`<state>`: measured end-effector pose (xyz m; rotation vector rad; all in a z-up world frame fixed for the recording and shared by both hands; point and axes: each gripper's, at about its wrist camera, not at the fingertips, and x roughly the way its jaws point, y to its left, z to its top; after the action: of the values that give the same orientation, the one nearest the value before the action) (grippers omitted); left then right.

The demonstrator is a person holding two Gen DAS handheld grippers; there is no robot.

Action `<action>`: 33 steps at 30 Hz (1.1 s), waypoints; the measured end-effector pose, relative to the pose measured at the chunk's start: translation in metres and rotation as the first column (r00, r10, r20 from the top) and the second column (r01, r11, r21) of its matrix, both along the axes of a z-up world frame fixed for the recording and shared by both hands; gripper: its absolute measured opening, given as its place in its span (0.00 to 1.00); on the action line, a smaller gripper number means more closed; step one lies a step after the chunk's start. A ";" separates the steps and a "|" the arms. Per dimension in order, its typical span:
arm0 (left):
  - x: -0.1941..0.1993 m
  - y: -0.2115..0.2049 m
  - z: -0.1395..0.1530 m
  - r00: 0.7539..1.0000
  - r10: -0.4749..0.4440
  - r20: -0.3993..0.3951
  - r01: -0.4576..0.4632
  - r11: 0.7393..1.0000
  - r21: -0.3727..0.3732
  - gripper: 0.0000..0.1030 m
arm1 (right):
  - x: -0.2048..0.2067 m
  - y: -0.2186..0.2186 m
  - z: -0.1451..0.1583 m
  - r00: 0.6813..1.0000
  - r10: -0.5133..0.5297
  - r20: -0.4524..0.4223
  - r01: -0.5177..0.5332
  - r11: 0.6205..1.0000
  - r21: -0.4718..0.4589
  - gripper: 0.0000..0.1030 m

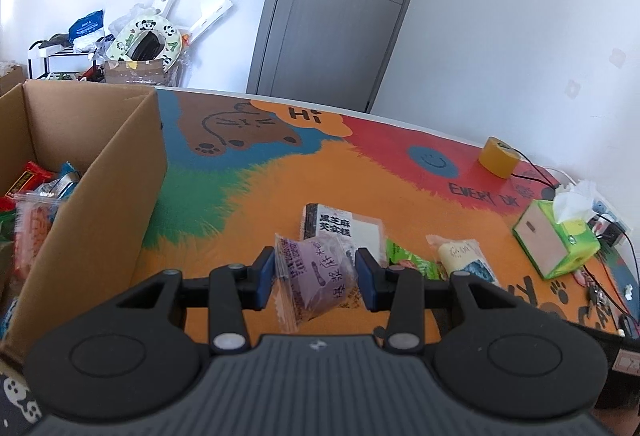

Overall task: Organize snacks
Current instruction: 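Lift the purple pack with left tool while right tool grasps the white cake pack, then carry both held packs over the cardboard box and open both tools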

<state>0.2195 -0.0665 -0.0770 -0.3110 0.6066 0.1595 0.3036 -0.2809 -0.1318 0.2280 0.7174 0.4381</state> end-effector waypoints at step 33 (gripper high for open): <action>-0.090 0.038 0.053 0.984 0.043 0.175 -0.041 0.999 -0.012 0.40 | -0.079 0.025 0.064 0.988 0.033 0.150 -0.053 0.990 0.131 0.25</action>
<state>0.1298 -0.0282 -0.0243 -0.3423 0.4268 0.1685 0.2247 -0.2559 -0.0679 0.3042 0.5492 0.5395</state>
